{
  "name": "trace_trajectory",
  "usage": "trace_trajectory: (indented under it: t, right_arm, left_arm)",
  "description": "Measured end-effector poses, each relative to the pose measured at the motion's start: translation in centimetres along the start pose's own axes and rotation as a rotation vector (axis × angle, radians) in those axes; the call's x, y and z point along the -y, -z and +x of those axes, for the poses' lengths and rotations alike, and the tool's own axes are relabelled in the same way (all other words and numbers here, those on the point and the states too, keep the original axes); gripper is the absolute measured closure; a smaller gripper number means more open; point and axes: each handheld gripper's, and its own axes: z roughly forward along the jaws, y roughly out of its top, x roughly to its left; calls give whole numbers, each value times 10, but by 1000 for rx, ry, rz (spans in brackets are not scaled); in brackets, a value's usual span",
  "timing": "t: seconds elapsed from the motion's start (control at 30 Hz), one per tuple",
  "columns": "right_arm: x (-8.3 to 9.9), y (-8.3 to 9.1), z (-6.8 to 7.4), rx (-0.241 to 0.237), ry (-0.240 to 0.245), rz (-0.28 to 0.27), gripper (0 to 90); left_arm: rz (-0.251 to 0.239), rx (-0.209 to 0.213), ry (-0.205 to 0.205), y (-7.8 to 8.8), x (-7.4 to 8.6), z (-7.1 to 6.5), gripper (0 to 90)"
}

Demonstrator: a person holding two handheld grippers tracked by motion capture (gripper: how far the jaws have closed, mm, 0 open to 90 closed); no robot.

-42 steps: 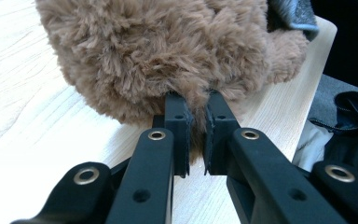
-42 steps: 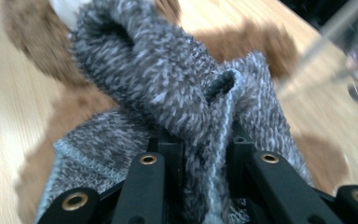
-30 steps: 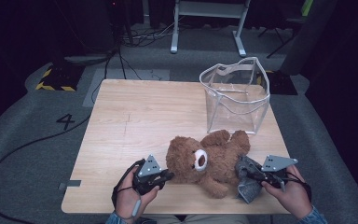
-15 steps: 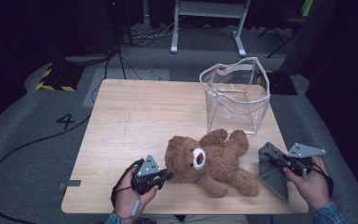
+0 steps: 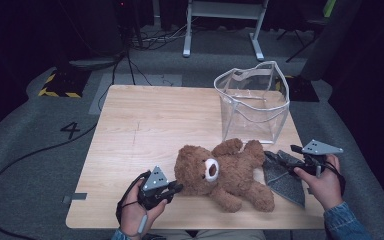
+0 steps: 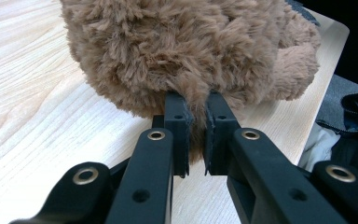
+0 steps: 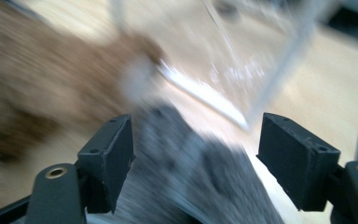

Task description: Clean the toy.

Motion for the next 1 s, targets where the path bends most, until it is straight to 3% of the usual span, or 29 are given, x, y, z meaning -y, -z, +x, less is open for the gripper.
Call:
trace_trajectory:
  t: [0.07,0.17,0.43,0.53,0.63,0.7,0.77,0.87,0.93,1.0]
  right_arm:
    - [-19,3,19,-69,67,-42,277]
    - [-44,-4,55,-184,156,-56,275]
    - [-71,-36,120,-401,342,-65,273]
    - [-78,-50,137,-424,407,-50,269]
    - [-79,-70,143,-404,456,23,216]
    - [-78,-80,146,-411,486,72,239]
    - [-78,-84,148,-400,522,118,327]
    - [-79,-86,152,-389,543,152,558]
    - [-82,-86,155,-393,521,159,672]
    - [-86,-82,154,-381,508,134,712]
  left_arm:
    - [-3,0,0,0,0,-1,822]
    - [-13,1,-5,2,-1,-2,822]
    - [-58,6,-34,8,-5,-7,822]
    - [-62,5,-38,8,-5,-8,822]
    - [-45,-8,-42,6,-5,-7,822]
    - [-32,-13,-34,3,-3,-5,821]
    - [-24,-12,-28,1,-1,-4,820]
    - [-19,-15,-26,1,0,-3,811]
    - [-31,-23,-15,2,0,-3,788]
    - [-73,-48,0,8,1,-1,715]
